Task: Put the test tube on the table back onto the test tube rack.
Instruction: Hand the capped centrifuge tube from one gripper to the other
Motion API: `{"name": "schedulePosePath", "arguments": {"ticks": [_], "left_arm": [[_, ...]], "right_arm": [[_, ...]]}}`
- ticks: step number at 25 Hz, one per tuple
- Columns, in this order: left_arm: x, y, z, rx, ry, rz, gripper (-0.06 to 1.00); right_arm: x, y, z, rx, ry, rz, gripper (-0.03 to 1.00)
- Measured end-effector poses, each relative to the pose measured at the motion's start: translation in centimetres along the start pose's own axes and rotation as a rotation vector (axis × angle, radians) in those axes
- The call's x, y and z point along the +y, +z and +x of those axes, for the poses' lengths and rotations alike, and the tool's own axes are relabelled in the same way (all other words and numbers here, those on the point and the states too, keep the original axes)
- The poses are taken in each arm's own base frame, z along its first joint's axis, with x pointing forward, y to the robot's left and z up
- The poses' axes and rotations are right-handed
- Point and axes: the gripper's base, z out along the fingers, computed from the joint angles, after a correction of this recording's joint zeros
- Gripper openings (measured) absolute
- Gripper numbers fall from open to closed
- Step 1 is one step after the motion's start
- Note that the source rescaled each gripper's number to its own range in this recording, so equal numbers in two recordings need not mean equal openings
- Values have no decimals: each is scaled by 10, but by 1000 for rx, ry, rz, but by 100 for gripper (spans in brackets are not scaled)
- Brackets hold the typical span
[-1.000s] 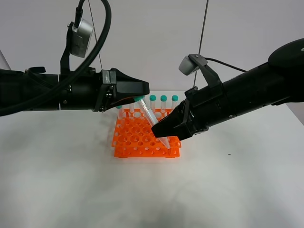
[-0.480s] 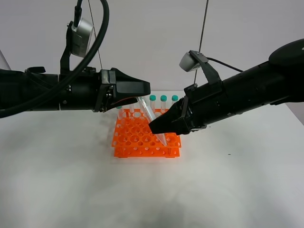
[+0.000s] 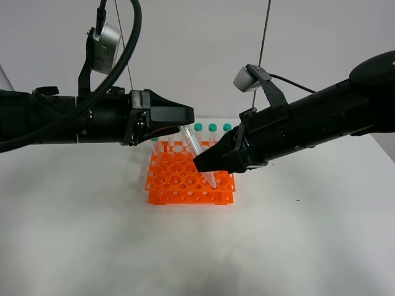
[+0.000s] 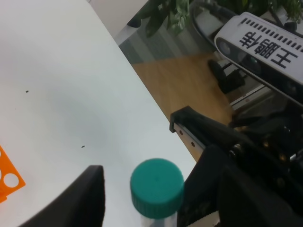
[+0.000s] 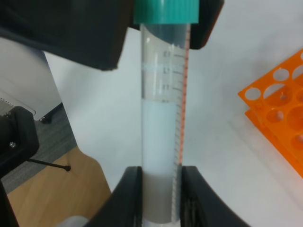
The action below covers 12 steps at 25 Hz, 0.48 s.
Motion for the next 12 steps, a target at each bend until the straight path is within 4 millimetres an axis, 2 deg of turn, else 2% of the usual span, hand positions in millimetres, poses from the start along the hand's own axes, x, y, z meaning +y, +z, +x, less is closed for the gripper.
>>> {"name": "schedulePosePath", "arguments": {"ticks": [12], "left_arm": [[-2, 0, 0, 5, 0, 18, 69]], "right_arm": [[2, 0, 1, 10, 7, -18, 3]]}}
